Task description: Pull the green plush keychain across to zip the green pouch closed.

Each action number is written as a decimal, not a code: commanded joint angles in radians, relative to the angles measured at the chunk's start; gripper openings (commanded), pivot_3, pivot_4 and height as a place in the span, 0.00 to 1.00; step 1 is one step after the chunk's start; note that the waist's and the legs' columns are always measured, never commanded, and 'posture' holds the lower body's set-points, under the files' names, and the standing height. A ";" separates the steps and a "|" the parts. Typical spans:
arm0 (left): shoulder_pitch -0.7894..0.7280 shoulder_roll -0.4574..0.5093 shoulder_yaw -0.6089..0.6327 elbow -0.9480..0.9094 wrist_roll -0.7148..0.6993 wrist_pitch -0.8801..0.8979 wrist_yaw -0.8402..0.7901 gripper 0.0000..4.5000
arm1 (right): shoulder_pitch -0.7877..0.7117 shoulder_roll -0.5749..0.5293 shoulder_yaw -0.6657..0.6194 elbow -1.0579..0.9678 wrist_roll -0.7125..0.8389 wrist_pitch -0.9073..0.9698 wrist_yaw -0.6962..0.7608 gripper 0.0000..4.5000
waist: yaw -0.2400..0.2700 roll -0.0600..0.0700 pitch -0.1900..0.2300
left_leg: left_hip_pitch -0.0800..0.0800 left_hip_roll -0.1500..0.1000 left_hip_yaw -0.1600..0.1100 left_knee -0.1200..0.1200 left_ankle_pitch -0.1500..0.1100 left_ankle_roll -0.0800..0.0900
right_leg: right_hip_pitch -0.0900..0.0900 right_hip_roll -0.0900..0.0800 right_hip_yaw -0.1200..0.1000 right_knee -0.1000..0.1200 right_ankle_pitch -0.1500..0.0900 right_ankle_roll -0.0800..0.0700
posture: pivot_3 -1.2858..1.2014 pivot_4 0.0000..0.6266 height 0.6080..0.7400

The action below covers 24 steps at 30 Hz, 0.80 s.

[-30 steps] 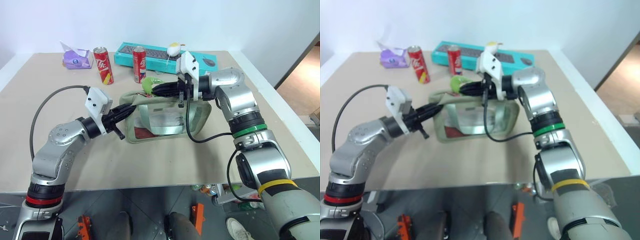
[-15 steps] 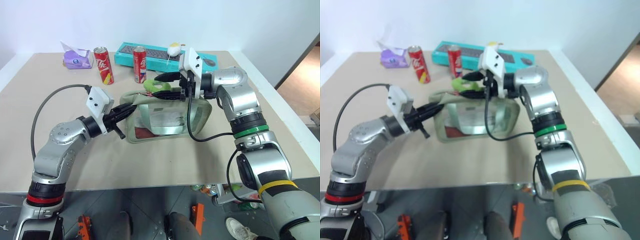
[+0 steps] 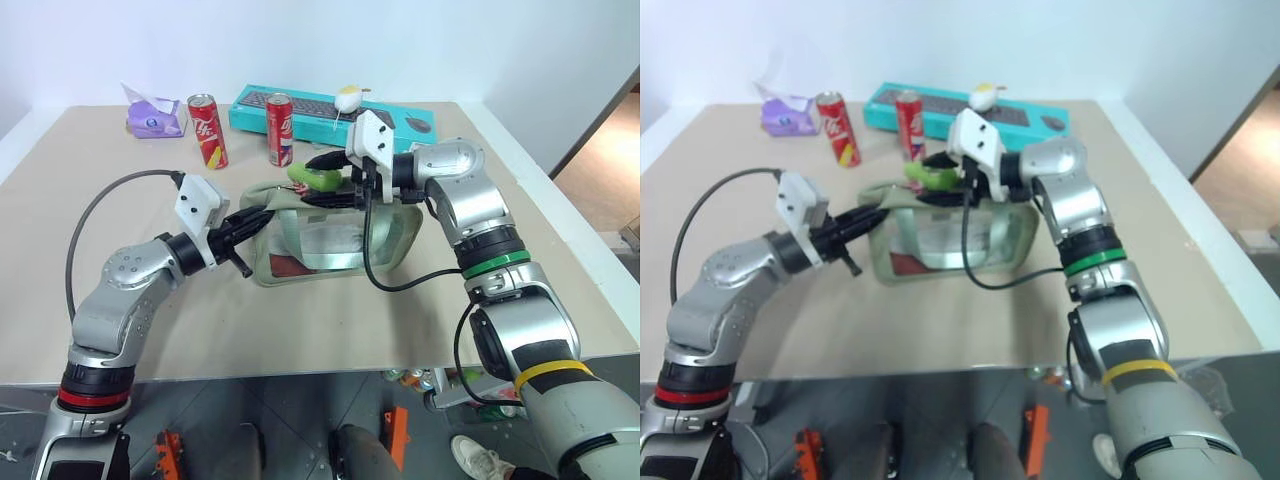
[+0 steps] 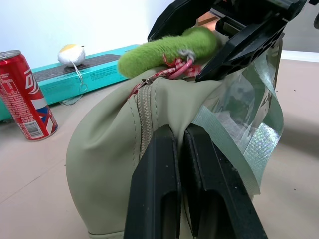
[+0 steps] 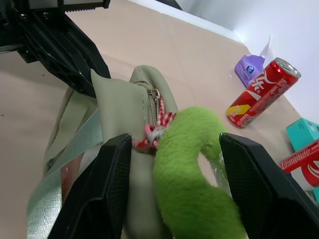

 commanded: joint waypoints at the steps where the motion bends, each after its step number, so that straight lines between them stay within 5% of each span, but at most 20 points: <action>1: -0.013 -0.006 -0.009 -0.016 -0.004 -0.004 0.000 0.00 | -0.040 0.006 -0.015 0.006 -0.001 0.025 -0.011 0.64 | 0.000 0.000 0.000 | 0.000 0.000 0.000 0.000 0.000 0.000 | 0.000 0.000 0.000 0.000 0.000 0.000 | 0.52 0.24 1.00; 5: -0.012 -0.006 -0.008 -0.014 -0.002 -0.006 -0.001 0.00 | -0.043 0.004 -0.017 0.012 -0.002 0.027 -0.013 0.64 | 0.000 0.000 0.000 | 0.000 0.000 0.000 0.000 0.000 0.000 | 0.000 0.000 0.000 0.000 0.000 0.000 | 0.52 0.24 1.00; 14: -0.009 -0.005 -0.014 -0.013 0.002 -0.008 -0.005 0.00 | -0.027 -0.006 -0.023 -0.011 0.011 0.041 -0.007 0.01 | 0.000 0.000 0.000 | 0.000 0.000 0.000 0.000 0.000 0.000 | 0.000 0.000 0.000 0.000 0.000 0.000 | 0.52 0.24 1.00; 24: -0.014 -0.016 -0.002 0.000 0.003 -0.001 0.017 0.00 | -0.015 -0.033 -0.059 -0.058 0.037 -0.005 -0.017 0.01 | 0.001 0.000 0.000 | 0.000 0.000 0.000 0.000 0.000 0.000 | 0.000 0.000 0.000 0.000 0.000 0.000 | 0.52 0.24 1.00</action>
